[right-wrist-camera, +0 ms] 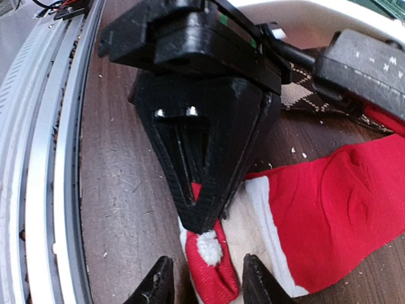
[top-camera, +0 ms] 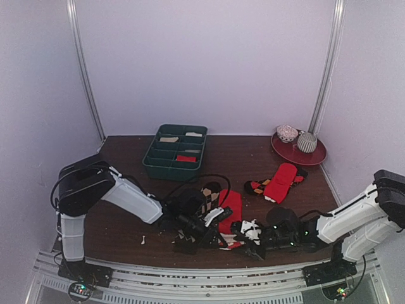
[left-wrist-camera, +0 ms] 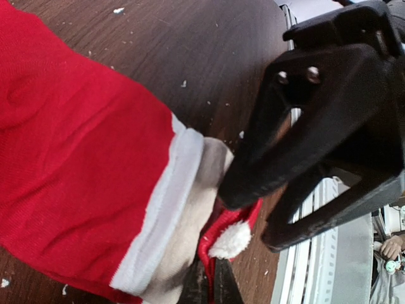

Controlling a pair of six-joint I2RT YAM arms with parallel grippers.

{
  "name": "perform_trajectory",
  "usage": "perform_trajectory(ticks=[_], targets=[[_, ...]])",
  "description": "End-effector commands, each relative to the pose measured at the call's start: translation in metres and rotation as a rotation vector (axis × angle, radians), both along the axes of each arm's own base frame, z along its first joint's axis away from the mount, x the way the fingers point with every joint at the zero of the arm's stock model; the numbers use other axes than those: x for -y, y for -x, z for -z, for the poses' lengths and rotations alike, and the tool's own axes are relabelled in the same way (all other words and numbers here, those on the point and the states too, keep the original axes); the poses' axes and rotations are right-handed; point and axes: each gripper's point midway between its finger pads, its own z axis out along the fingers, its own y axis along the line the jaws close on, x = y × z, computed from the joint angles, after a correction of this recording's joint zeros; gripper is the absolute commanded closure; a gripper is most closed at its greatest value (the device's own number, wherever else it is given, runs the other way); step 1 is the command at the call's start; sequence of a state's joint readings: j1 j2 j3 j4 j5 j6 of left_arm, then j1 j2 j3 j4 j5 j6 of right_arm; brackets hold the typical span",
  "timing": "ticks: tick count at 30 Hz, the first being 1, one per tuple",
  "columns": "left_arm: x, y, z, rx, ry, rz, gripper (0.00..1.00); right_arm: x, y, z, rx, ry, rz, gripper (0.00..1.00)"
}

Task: Roll the socks
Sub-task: Roll the sock at the center of the board.

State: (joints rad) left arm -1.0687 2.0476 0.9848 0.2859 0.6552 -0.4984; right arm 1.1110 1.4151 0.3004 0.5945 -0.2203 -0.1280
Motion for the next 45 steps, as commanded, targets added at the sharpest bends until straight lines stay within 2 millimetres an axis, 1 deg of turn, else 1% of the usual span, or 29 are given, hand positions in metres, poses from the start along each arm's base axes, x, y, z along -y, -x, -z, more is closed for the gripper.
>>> perform_trajectory(ticks=[1,4,6,9,10,11,12,15,17,19,21,22,24,26,27,29,32,34,37,41,45], targets=[[-0.063,0.02,0.077,-0.111,-0.331,-0.029,1.0,-0.003,-0.018,0.002,0.038,0.0,0.092,0.63],[-0.063,0.022,0.076,-0.109,-0.325,-0.019,1.0,0.0,-0.022,0.011,0.032,0.028,0.12,0.67],[-0.062,0.021,0.074,-0.102,-0.317,-0.016,1.0,0.001,-0.02,0.017,0.008,0.046,0.123,0.74],[-0.055,0.015,0.059,-0.056,-0.274,-0.014,1.0,0.0,-0.015,0.024,-0.069,0.052,0.134,0.9],[-0.053,0.011,0.052,-0.026,-0.256,-0.016,1.0,0.0,-0.013,0.026,-0.111,0.055,0.147,0.94],[-0.05,0.005,0.043,0.016,-0.242,-0.027,1.0,0.0,-0.011,0.026,-0.162,0.046,0.162,0.95],[-0.047,-0.002,0.031,0.068,-0.217,-0.04,0.97,0.0,-0.01,0.026,-0.223,0.038,0.18,0.96],[-0.045,-0.027,-0.012,0.252,-0.139,-0.109,0.74,0.001,-0.002,0.027,-0.444,0.019,0.228,0.98],[-0.045,-0.038,-0.044,0.362,-0.063,-0.148,0.63,0.004,0.002,0.033,-0.576,0.035,0.272,0.98],[-0.047,-0.043,-0.073,0.466,0.022,-0.169,0.58,0.008,0.009,0.039,-0.694,0.059,0.307,0.98],[-0.047,-0.042,-0.099,0.612,0.105,-0.175,0.55,0.015,0.009,0.046,-0.814,0.066,0.368,0.98],[-0.046,-0.038,-0.108,0.696,0.136,-0.163,0.55,0.017,0.01,0.048,-0.893,0.054,0.406,0.98],[-0.042,-0.029,-0.119,0.817,0.19,-0.135,0.54,0.022,0.008,0.052,-1.001,0.026,0.469,0.98],[-0.036,-0.024,-0.117,0.842,0.237,-0.105,0.54,0.024,0.003,0.049,-1.098,-0.036,0.511,0.98],[-0.033,-0.02,-0.109,0.837,0.244,-0.083,0.54,0.025,0.002,0.049,-1.145,-0.056,0.523,0.98],[-0.027,-0.013,-0.102,0.834,0.269,-0.048,0.54,0.024,-0.003,0.047,-1.205,-0.088,0.54,0.98],[-0.018,-0.006,-0.086,0.842,0.264,0.003,0.53,0.023,-0.007,0.05,-1.258,-0.074,0.558,0.98],[-0.011,-0.009,-0.08,0.869,0.254,0.016,0.53,0.025,-0.006,0.055,-1.273,-0.041,0.564,0.98],[-0.006,-0.013,-0.067,0.9,0.23,0.037,0.53,0.028,-0.008,0.059,-1.266,0.006,0.568,0.98],[-0.002,-0.009,-0.05,0.89,0.21,0.083,0.54,0.031,-0.01,0.06,-1.263,0.022,0.571,0.98],[0.003,-0.009,-0.044,0.887,0.21,0.098,0.55,0.034,-0.007,0.063,-1.271,0.03,0.573,0.98]])
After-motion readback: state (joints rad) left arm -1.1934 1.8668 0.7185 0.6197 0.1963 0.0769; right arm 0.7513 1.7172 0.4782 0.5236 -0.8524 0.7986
